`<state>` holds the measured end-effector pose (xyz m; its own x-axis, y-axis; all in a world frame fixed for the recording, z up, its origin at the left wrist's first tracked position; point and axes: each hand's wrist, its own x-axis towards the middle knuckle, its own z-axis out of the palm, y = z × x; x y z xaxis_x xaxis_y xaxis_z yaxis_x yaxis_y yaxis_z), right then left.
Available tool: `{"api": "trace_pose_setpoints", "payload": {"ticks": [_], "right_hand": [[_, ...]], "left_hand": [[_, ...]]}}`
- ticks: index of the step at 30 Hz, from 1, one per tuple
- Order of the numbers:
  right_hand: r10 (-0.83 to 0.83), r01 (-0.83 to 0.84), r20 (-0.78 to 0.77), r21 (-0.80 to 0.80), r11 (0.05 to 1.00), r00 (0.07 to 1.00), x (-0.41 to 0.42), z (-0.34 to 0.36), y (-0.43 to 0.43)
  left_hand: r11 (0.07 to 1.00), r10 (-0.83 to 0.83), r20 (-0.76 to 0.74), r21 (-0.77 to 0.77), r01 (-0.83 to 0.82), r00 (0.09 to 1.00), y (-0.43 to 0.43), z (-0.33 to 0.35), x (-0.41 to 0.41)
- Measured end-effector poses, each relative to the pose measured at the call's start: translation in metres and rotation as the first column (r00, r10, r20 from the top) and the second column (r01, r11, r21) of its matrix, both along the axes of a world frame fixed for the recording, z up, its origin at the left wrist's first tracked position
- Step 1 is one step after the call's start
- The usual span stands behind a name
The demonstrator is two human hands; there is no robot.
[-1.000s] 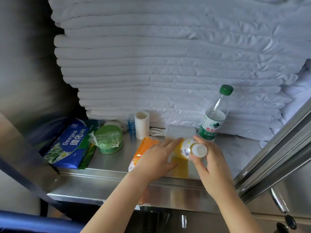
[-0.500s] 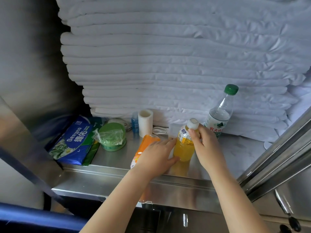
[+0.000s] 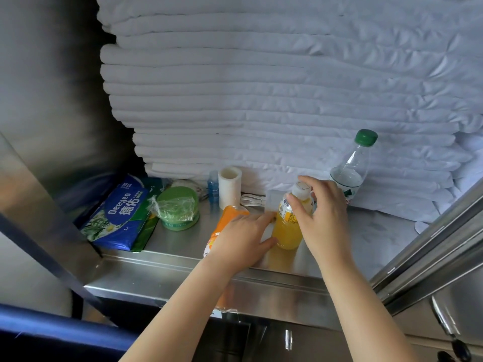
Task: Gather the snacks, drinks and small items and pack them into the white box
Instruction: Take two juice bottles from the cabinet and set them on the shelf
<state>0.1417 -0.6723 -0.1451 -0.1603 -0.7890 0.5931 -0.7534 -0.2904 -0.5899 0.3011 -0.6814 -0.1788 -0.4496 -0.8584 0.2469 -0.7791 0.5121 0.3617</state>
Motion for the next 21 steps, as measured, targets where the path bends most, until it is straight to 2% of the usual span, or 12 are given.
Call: {"api": "trace_pose_setpoints", "payload": {"ticks": [6, 12, 15, 17, 19, 21], "right_hand": [[0.094, -0.093, -0.033, 0.044, 0.995, 0.995, -0.012, 0.006, -0.005], [0.200, -0.204, 0.049, 0.110, 0.973, 0.979, -0.021, 0.010, -0.002], [0.150, -0.154, 0.067, 0.072, 0.985, 0.986, -0.015, 0.012, 0.001], [0.048, -0.050, 0.068, 0.033, 0.998, 0.997, -0.012, 0.015, 0.001], [-0.025, 0.025, -0.009, 0.038, 0.999, 1.000, -0.011, 0.018, -0.002], [-0.017, 0.022, -0.063, 0.070, 0.997, 0.998, -0.012, 0.019, -0.004]], "left_hand": [[1.000, 0.015, 0.005, -0.013, -0.015, 1.000, -0.001, -0.002, 0.004], [0.999, 0.004, 0.008, -0.035, -0.003, 1.000, 0.000, 0.000, 0.006], [0.999, -0.007, 0.006, -0.042, 0.007, 1.000, 0.002, 0.000, 0.004], [0.999, -0.006, -0.001, -0.046, 0.006, 1.000, 0.002, 0.000, 0.004], [0.999, -0.004, -0.002, -0.049, 0.004, 1.000, 0.002, 0.000, 0.004], [0.999, -0.004, -0.001, -0.046, 0.004, 1.000, 0.002, 0.000, 0.004]]}}
